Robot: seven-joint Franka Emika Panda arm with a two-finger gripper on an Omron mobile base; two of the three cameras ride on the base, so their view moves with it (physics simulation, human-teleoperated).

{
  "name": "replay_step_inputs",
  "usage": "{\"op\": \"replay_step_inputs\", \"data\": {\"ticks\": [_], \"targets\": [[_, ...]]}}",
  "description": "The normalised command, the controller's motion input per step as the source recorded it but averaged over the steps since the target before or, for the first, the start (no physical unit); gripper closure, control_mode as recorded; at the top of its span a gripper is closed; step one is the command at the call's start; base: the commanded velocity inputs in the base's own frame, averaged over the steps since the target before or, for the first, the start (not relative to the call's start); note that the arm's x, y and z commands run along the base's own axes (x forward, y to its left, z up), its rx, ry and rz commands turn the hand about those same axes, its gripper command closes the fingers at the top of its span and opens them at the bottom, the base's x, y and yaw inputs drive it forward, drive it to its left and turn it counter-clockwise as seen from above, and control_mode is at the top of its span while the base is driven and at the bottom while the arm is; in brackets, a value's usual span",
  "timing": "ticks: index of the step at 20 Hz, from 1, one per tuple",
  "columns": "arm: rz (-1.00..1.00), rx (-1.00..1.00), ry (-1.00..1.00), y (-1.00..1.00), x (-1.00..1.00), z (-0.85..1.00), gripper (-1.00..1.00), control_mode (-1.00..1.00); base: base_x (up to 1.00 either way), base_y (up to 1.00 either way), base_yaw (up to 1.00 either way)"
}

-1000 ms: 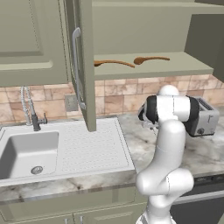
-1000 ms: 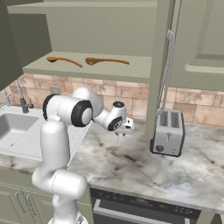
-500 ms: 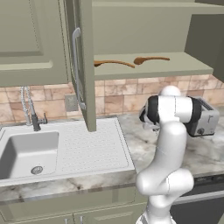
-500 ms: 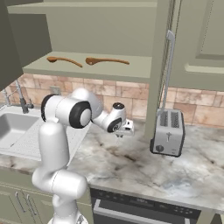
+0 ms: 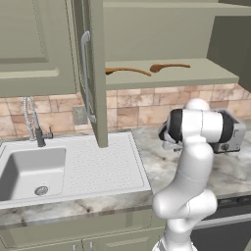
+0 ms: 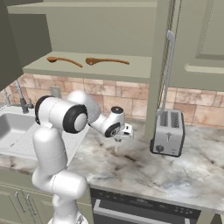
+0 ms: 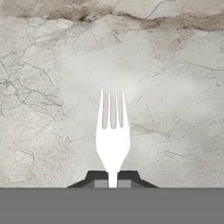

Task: Organize the utensils by type. Pick up the wooden spoons from the counter and place them in the open cabinet. Then pick up the metallic utensils from the counter and place them in the open drawer.

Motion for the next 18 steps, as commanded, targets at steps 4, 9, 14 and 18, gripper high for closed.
{"op": "replay_step_inputs", "data": {"ticks": [4,9,14,18], "targets": [[0.0,0.02,-0.04,0.05,-0.29,0.35,1.0,-1.0,0.0,0.0,0.0],[0.0,0.0,-0.1,0.11,-0.33,0.51,1.0,-1.0,0.0,0.0,0.0],[0.0,0.0,-0.08,0.02,-0.29,0.58,1.0,-1.0,0.0,0.0,0.0],[0.0,0.0,-0.05,0.04,-0.41,0.49,1.0,-1.0,0.0,0.0,0.0]]}}
